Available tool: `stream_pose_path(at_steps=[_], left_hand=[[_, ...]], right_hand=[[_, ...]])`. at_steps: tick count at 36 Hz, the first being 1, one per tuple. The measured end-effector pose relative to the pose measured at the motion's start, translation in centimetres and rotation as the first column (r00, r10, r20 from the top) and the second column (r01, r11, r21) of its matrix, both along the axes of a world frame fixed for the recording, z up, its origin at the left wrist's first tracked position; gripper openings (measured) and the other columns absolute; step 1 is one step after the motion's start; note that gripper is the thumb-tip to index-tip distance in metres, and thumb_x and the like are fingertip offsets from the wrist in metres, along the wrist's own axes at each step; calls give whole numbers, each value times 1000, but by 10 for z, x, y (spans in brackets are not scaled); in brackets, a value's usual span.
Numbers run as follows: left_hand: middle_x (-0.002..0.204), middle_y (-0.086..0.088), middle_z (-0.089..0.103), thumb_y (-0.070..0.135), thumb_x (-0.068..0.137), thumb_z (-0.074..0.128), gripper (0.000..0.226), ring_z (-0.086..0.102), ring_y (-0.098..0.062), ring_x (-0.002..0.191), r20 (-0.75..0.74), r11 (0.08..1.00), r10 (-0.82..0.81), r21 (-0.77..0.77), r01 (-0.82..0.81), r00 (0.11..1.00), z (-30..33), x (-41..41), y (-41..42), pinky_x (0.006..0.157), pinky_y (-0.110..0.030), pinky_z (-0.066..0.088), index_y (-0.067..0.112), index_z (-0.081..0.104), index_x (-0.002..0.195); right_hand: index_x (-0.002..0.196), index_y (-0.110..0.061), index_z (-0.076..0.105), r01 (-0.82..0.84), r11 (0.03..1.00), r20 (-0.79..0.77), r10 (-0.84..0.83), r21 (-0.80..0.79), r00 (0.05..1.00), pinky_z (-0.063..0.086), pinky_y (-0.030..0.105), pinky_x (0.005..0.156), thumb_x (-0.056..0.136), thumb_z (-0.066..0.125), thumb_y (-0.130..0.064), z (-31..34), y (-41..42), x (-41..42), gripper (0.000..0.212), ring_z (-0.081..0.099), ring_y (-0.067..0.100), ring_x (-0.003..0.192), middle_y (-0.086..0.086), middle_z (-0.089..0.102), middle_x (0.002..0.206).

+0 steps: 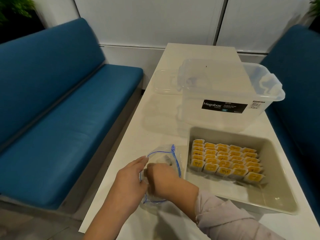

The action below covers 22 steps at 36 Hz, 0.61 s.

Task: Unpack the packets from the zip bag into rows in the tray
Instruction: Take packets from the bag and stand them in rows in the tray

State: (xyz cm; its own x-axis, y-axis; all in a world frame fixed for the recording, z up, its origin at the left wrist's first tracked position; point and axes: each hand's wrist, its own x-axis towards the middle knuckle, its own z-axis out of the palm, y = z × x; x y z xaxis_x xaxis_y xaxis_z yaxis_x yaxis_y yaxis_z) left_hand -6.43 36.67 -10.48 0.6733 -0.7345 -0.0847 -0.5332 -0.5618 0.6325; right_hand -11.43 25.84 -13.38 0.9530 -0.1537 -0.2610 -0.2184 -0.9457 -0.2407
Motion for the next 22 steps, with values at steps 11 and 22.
stream_pose_path(at_steps=[11, 22], left_hand=[[143, 11, 42, -6, 80, 52, 63, 38, 0, 130, -1, 1000, 4, 25, -4, 1000, 1, 1, -1, 94, 5, 11, 20, 45, 136], [143, 16, 41, -5, 80, 52, 65, 40, 1, 128, -5, 999, 24, 26, -24, 1000, -1, 4, -3, 97, -1, 19, 28, 45, 136]], right_hand=[[110, -11, 64, -67, 980, 48, 77, -190, 996, 35, 35, 86, 95, 48, -20, 3, -4, 6, 24, 49, 27, 107, 10, 60, 113], [110, -10, 65, 51, 996, 13, -52, 70, 999, 45, 33, 77, 93, 50, -31, 24, -29, 4, 31, 62, 28, 90, 11, 69, 98]])
